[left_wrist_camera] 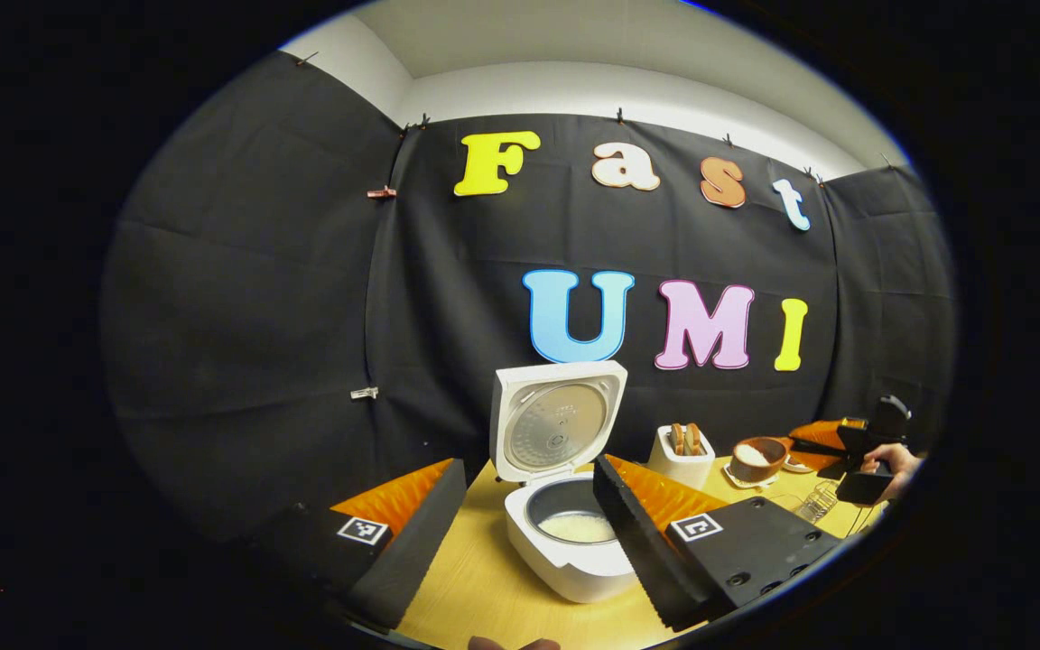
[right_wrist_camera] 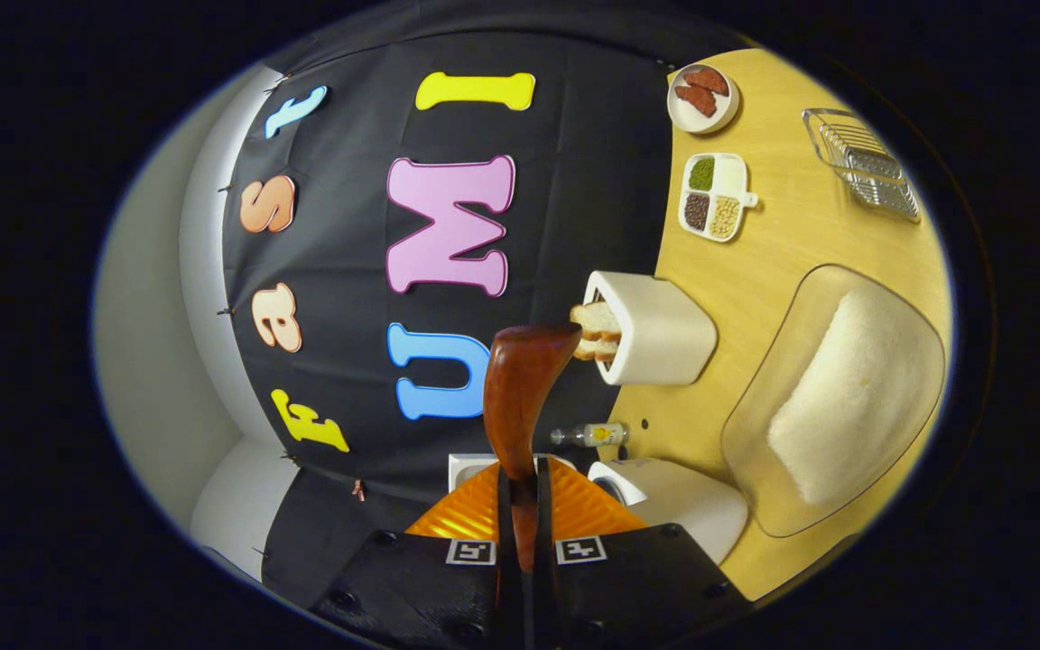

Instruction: Close the left gripper, press the button to open the rice cooker; take a wooden spoon from the chopstick holder with the right hand, scoop a spoonful of rice and pour it into the rice cooker, then put the wooden spoon back into the chopstick holder.

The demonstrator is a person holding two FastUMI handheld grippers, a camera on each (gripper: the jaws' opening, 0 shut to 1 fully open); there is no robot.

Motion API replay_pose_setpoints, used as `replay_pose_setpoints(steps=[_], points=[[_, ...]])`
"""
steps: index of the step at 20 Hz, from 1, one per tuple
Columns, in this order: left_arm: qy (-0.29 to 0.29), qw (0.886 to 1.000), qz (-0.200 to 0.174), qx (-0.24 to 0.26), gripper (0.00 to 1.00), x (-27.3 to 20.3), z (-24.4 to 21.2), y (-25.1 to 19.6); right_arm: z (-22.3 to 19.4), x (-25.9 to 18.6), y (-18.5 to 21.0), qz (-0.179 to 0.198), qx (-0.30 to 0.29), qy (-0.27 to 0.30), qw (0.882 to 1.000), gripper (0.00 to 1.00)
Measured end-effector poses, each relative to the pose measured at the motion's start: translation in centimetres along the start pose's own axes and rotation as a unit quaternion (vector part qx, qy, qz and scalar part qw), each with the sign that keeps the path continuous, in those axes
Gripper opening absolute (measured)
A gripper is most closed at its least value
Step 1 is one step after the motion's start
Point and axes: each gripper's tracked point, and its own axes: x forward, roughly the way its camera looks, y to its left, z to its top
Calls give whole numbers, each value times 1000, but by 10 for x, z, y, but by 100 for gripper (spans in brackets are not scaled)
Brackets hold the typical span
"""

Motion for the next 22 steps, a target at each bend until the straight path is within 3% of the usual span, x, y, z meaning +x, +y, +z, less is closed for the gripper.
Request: replay_pose_setpoints(steps=[7,14,18,22], points=[[2,1000,22,0,98,-10,-3,26,-69,59,35,-2,-71,36,997,10],[15,999,44,-13,98,-20,-13,44,-101,104,39,-30,-156,26,987,9],[20,998,53,-20,98,-24,-17,55,-109,116,43,-39,-223,19,974,9],[26,998,56,-26,98,-22,-23,63,-120,125,48,-41,-311,27,949,9]])
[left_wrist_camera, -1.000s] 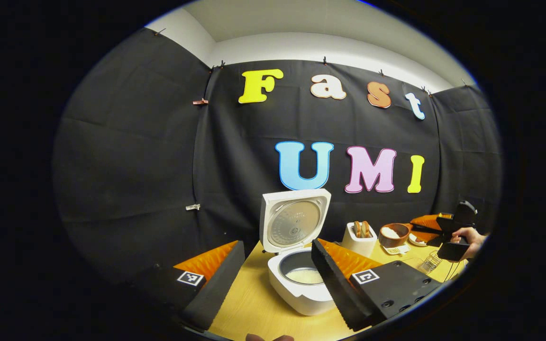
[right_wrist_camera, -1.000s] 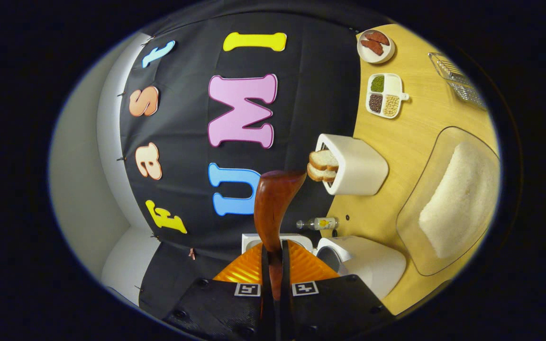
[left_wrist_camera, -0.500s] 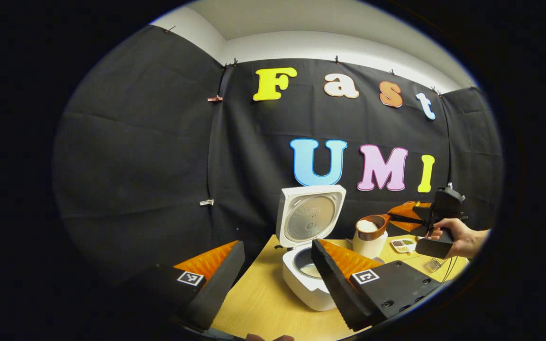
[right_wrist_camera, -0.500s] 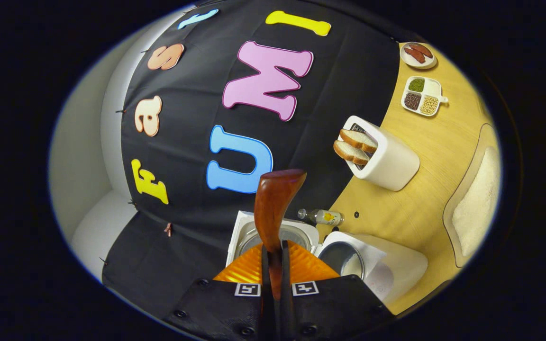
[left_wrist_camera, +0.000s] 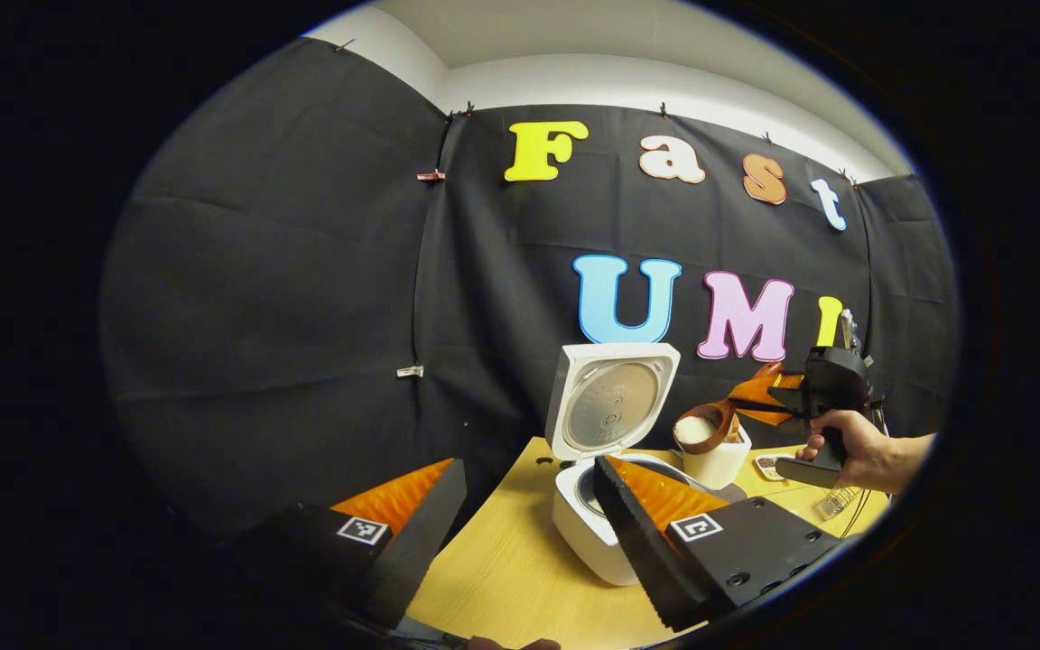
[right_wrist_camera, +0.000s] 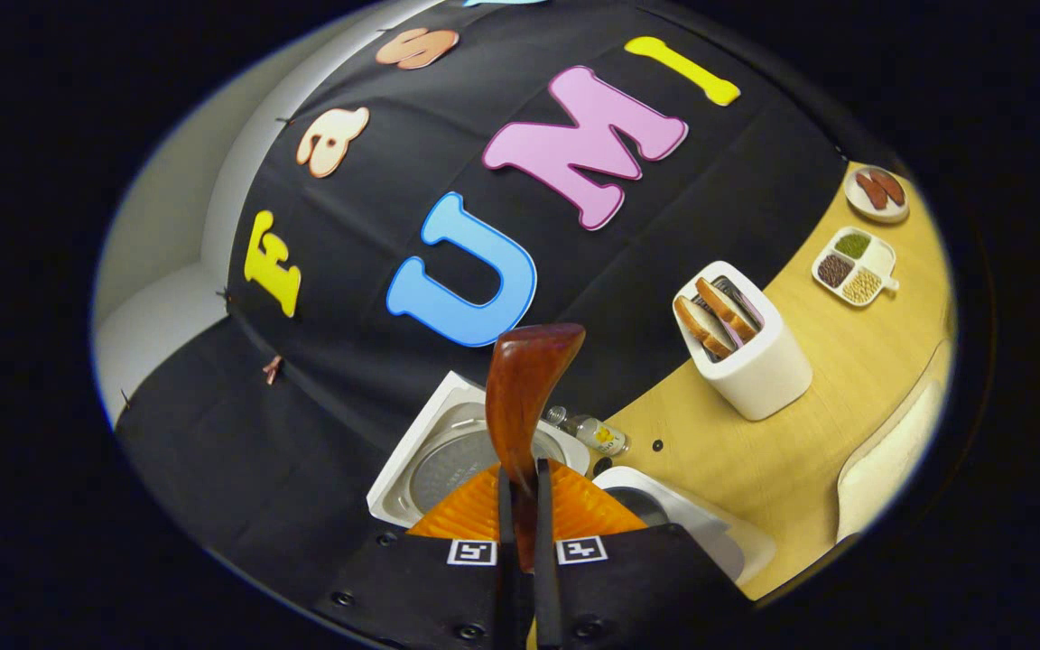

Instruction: Close the left gripper, press the button to open the rice cooker; take a wooden spoon from the chopstick holder with the right hand, scoop a spoonful of rice and pour it into the rice cooker, then put the wooden spoon back into the chopstick holder.

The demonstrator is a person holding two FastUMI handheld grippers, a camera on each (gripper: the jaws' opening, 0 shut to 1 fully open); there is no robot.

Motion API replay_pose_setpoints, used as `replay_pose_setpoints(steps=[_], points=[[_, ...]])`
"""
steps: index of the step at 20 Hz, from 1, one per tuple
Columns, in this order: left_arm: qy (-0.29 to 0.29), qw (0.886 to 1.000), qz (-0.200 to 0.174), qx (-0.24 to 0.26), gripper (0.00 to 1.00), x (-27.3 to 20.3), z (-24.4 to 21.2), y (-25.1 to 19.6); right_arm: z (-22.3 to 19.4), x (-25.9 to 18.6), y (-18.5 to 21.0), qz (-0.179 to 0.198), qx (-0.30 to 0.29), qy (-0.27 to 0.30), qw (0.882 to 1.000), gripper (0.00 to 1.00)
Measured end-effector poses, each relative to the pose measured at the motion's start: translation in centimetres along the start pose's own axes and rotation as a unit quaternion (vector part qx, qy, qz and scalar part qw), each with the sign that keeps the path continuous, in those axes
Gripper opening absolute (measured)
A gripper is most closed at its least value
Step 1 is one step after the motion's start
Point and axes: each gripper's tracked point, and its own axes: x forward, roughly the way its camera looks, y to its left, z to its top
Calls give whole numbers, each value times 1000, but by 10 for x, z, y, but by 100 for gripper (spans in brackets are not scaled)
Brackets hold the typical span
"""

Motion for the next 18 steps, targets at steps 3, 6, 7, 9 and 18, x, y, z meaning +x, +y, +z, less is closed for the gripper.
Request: replay_pose_setpoints(steps=[3,6,7,9,18], points=[[4,1000,2,-5,98,3,-4,2,5,1,-3,-6,-17,-13,1000,9],[7,1000,-2,-13,99,4,-7,3,7,2,-6,-11,-31,-18,999,9],[8,1000,-3,-13,98,5,-9,5,5,3,-5,-6,-35,-17,999,9],[8,1000,-2,-12,99,7,-10,5,0,4,-4,1,-50,-17,999,9],[8,1000,10,7,99,15,-14,14,-54,35,-39,38,-153,22,987,9]])
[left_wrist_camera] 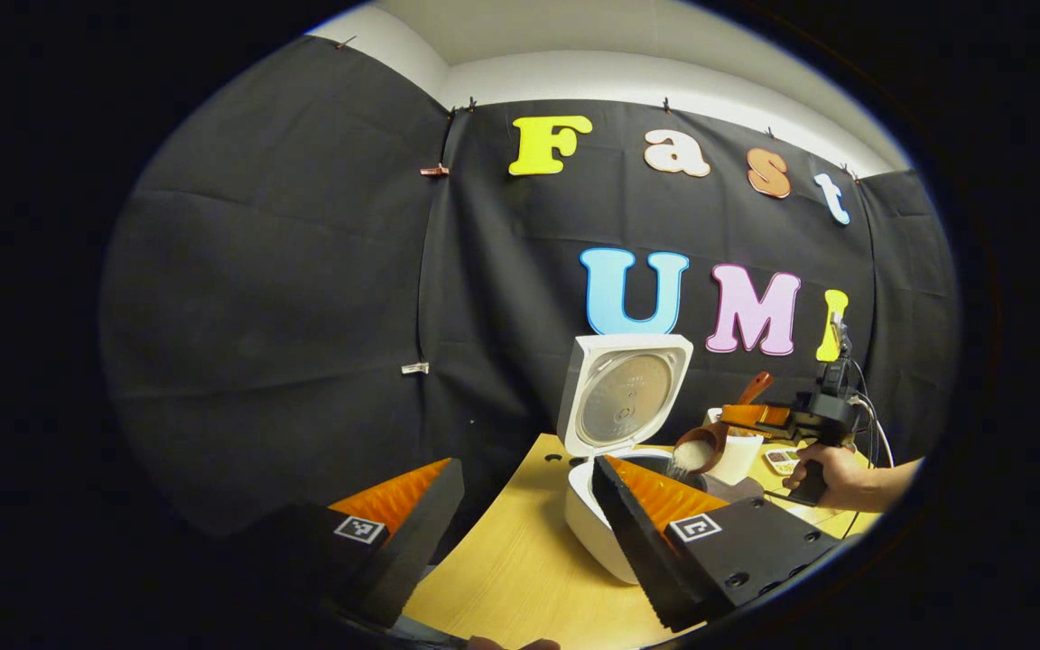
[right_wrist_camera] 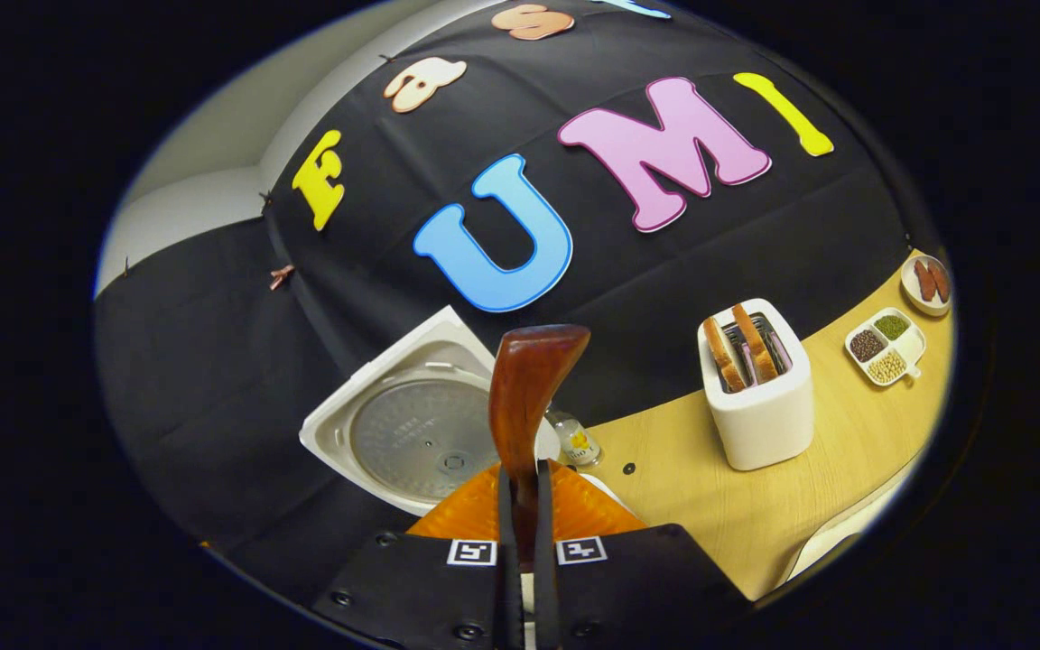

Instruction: Close the left gripper, press the button to open the rice cooker; take a wooden spoon from the chopstick holder with the right hand, scoop a spoonful of rice and pour it into the rice cooker, then put the wooden spoon back into the chopstick holder.

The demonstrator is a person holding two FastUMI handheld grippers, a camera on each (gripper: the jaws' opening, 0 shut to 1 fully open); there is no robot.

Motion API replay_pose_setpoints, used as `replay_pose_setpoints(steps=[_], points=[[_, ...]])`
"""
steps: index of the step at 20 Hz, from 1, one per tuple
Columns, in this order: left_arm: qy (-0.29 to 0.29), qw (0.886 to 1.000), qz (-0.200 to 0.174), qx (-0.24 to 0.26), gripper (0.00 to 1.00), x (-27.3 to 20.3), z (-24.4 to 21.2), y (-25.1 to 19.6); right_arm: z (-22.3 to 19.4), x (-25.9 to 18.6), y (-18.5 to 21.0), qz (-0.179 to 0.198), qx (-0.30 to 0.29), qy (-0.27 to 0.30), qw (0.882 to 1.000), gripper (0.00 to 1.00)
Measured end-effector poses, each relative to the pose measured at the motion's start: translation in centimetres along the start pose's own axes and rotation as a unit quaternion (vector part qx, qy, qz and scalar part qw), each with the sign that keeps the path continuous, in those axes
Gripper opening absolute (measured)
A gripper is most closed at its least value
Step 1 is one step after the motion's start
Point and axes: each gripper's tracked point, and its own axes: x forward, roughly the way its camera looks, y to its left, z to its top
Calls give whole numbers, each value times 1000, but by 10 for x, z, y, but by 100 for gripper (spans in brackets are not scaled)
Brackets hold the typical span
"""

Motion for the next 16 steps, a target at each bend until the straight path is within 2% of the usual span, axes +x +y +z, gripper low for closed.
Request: replay_pose_setpoints(steps=[4,7,11,16], points=[[12,1000,9,-8,99,2,-13,-5,-23,2,14,46,-51,9,998,9],[20,1000,17,-2,99,7,-24,-4,-37,-6,21,64,-93,10,994,9],[23,999,24,24,99,10,-38,-5,-31,-19,31,82,-167,-15,982,10],[25,999,28,28,98,5,-50,-11,-16,-30,45,114,-220,-54,967,9]])
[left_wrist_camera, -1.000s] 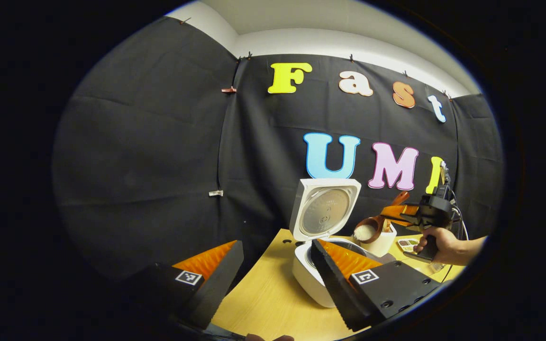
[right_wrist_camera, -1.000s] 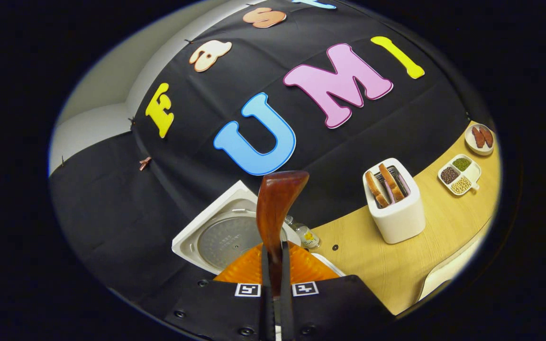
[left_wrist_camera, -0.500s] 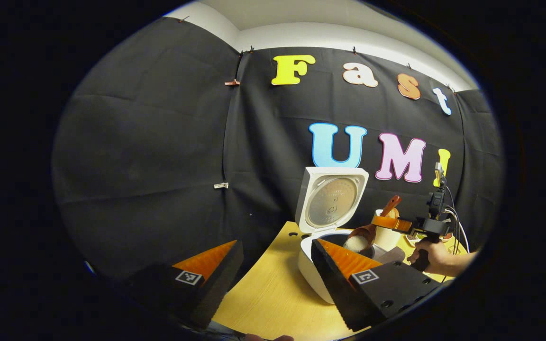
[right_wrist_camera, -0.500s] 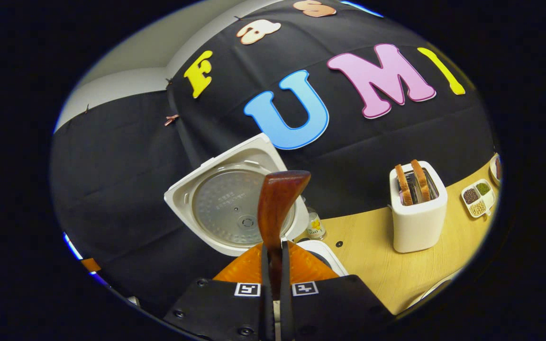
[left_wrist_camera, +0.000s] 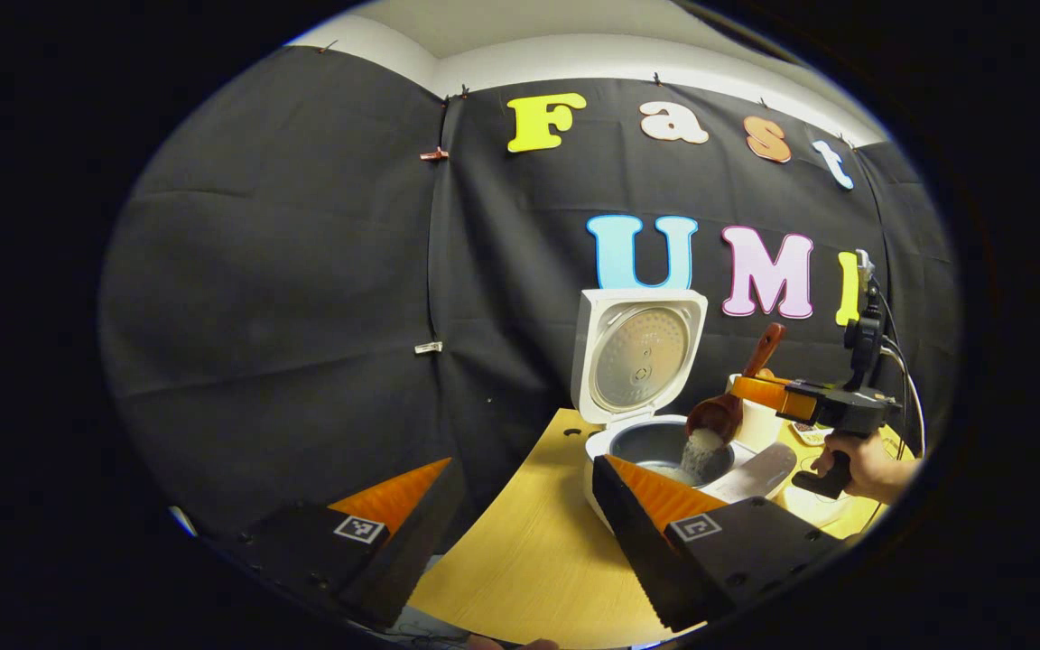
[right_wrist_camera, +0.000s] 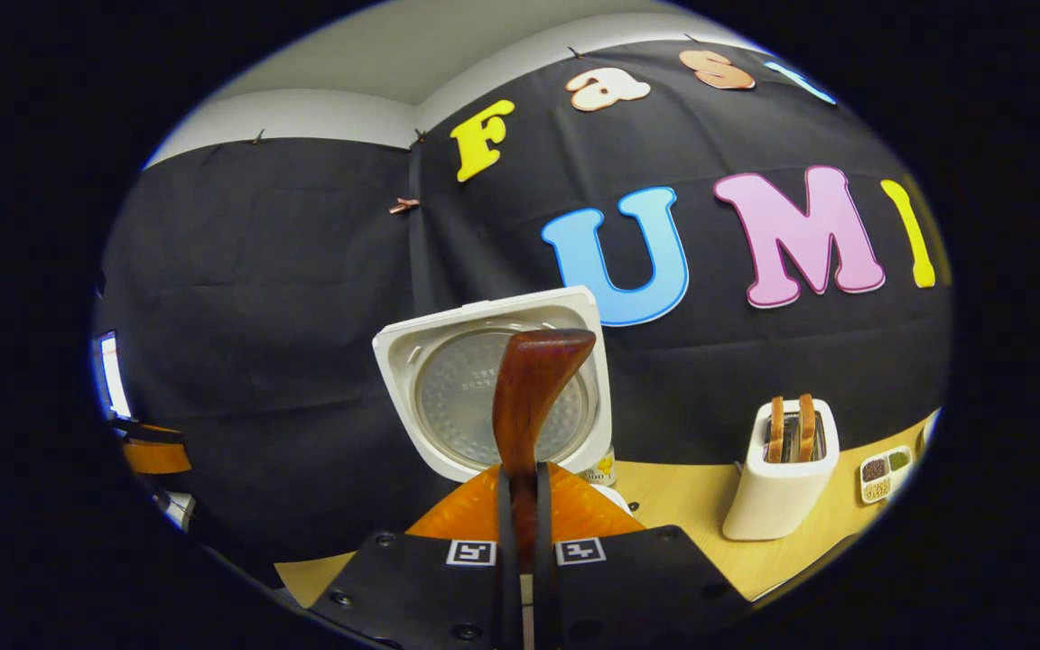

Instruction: Close the left gripper, press the button to open the rice cooker; take a wooden spoon from the chopstick holder with the right hand, scoop a spoonful of rice and pour it into the rice cooker, then put the wooden spoon back into the chopstick holder.

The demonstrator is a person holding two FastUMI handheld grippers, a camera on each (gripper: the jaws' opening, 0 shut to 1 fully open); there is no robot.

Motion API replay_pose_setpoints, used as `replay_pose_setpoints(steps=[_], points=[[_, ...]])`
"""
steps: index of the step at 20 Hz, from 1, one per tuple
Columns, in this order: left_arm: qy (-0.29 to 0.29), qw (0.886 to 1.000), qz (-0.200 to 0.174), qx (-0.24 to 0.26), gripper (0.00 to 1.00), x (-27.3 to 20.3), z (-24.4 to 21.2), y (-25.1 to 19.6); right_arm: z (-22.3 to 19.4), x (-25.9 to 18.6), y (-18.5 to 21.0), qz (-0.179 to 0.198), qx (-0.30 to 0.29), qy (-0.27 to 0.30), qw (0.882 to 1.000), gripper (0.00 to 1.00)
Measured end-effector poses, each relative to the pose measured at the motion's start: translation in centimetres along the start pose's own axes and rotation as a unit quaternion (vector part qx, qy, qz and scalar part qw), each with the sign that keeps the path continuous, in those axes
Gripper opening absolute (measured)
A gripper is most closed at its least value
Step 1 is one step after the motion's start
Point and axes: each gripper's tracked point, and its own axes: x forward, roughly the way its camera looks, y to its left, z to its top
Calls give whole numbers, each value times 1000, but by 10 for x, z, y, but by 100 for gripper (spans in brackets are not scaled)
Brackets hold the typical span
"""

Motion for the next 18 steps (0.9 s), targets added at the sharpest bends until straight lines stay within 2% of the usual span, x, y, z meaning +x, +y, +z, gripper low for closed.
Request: replay_pose_setpoints(steps=[3,8,13,15,18], points=[[1,1000,1,1,99,-2,-5,-4,12,-3,4,18,-38,-25,999,9],[0,1000,-2,3,98,-1,-9,-9,18,-10,12,54,-120,-53,990,9],[2,1000,-3,2,99,-4,-14,-16,16,-21,25,82,-209,-70,972,9],[2,1000,-5,3,98,-6,-15,-17,8,-21,26,83,-203,-61,974,9],[3,1000,-9,0,98,-10,-15,-21,1,-17,17,63,-171,-39,982,9]])
